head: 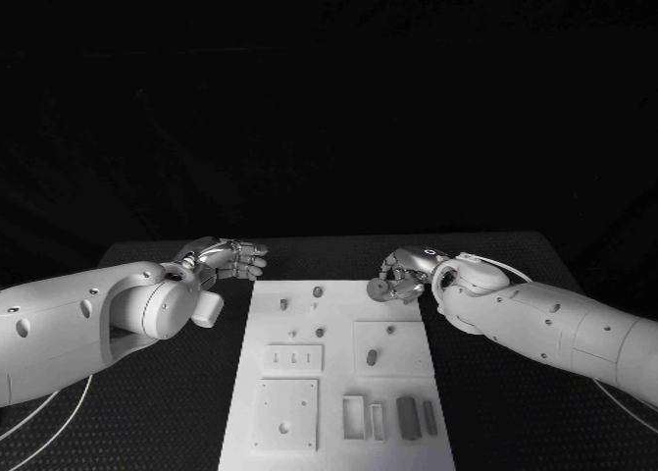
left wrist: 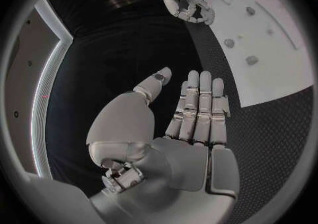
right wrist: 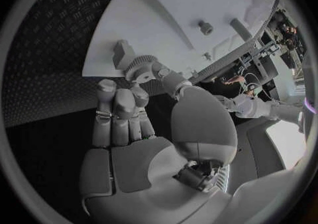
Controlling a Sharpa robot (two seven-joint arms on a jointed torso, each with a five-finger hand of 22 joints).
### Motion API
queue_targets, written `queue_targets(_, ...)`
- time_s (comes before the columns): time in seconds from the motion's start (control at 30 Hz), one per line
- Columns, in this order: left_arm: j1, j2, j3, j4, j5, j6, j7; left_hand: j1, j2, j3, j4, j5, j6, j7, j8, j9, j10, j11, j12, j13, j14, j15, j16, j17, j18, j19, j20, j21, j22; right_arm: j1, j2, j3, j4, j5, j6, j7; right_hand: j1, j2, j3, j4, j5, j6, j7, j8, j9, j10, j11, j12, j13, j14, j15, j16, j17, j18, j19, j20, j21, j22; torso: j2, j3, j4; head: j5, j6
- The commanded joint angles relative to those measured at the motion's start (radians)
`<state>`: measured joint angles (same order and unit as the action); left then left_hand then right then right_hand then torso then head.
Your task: Assemble the parts on the task board
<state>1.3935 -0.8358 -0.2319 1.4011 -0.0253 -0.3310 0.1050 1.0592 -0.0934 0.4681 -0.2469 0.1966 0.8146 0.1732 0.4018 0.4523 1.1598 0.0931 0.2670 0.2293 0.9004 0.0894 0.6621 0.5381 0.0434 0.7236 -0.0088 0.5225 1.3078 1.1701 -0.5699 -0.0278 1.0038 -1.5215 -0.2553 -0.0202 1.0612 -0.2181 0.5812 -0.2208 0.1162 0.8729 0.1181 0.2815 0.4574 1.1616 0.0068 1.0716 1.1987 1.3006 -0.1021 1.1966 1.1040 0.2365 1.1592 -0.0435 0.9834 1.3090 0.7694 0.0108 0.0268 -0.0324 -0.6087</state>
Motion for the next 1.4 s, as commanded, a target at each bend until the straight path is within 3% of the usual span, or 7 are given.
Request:
queue_targets(0.03,0.001,0.003,0.001,0.001,-0.005,0.015,0.009,-0.006,0.003,0.004,-0.001,-0.003,-0.003,0.002,-0.005,0.001,-0.003,0.002,-0.002,0.002,-0.007,0.001,0.007,-0.001,0.009,-0.005,-0.001,0.004,0.016,-0.001,0.003,0.000,0.000,-0.015,0.017,0.012,0.001,0.014,0.009,-0.001,0.002,0.012,0.000,0.007,0.002,-0.001,-0.002,0.008,-0.003,0.005,-0.001,0.004,0.002,0.025,-0.001,-0.009,0.006,0.018,0.000,0.0002,-0.0010,0.002,-0.002)
queue_targets(0.47,0.001,0.001,0.001,0.003,-0.006,0.014,0.008,-0.006,0.003,0.005,-0.002,-0.003,-0.003,0.002,-0.005,0.002,-0.003,0.002,-0.003,0.002,-0.007,0.001,0.007,-0.002,0.009,-0.006,-0.001,0.004,0.016,-0.010,0.015,-0.003,-0.014,-0.018,0.031,0.011,0.001,0.016,0.034,0.000,0.007,0.011,0.011,0.001,-0.004,-0.004,0.008,0.021,-0.014,0.006,0.008,0.003,0.009,0.025,-0.004,-0.009,0.016,0.016,-0.001,-0.0001,-0.0001,0.001,-0.007)
queue_targets(0.9,0.001,0.001,0.001,0.004,-0.007,0.015,0.007,-0.005,0.003,0.005,-0.003,-0.003,-0.003,0.002,-0.005,0.002,-0.004,0.002,-0.003,0.002,-0.007,0.001,0.008,-0.002,0.009,-0.006,-0.001,0.005,0.016,-0.010,0.021,-0.003,-0.016,-0.012,0.034,0.007,-0.055,0.003,-0.015,0.000,0.065,-0.008,0.023,-0.012,-0.013,-0.016,0.020,0.034,-0.028,0.006,0.020,0.001,0.015,0.025,-0.009,-0.009,0.025,0.013,-0.001,0.0003,-0.0005,0.000,-0.011)
queue_targets(1.17,0.001,0.001,0.001,0.004,-0.008,0.014,0.006,-0.005,0.002,0.005,-0.003,-0.003,-0.004,0.002,-0.006,0.002,-0.004,0.003,-0.004,0.003,-0.007,0.001,0.008,-0.002,0.009,-0.006,-0.001,0.005,0.016,-0.015,0.028,-0.005,-0.021,-0.039,0.028,-0.004,-0.055,0.011,-0.022,-0.007,0.069,-0.003,0.025,-0.010,-0.013,-0.016,0.022,0.039,-0.031,0.007,0.022,0.003,0.018,0.025,-0.008,-0.011,0.027,0.012,-0.001,0.0008,-0.0001,0.002,-0.011)
queue_targets(1.27,0.001,0.002,0.001,0.003,-0.008,0.014,0.006,-0.005,0.002,0.006,-0.003,-0.003,-0.004,0.002,-0.006,0.002,-0.004,0.003,-0.004,0.003,-0.007,0.001,0.008,-0.002,0.009,-0.006,-0.001,0.005,0.016,-0.017,0.029,-0.005,-0.021,-0.048,0.026,-0.007,-0.050,0.017,-0.020,-0.010,0.053,0.004,0.025,-0.007,-0.012,-0.016,0.022,0.043,-0.035,0.008,0.022,0.004,0.020,0.025,-0.006,-0.013,0.029,0.011,-0.001,0.0014,-0.0004,0.001,-0.010)
queue_targets(1.4,0.001,0.001,0.001,0.004,-0.008,0.013,0.006,-0.005,0.003,0.006,-0.003,-0.003,-0.004,0.002,-0.006,0.002,-0.005,0.003,-0.004,0.003,-0.007,0.001,0.008,-0.002,0.009,-0.006,-0.001,0.005,0.016,-0.018,0.030,-0.006,-0.019,-0.066,0.024,-0.014,-0.022,0.022,0.014,-0.012,-0.016,0.025,0.017,0.001,-0.012,-0.014,0.015,0.050,-0.044,0.009,0.016,0.006,0.025,0.025,-0.004,-0.015,0.030,0.008,-0.002,0.0015,-0.0011,0.001,-0.011)
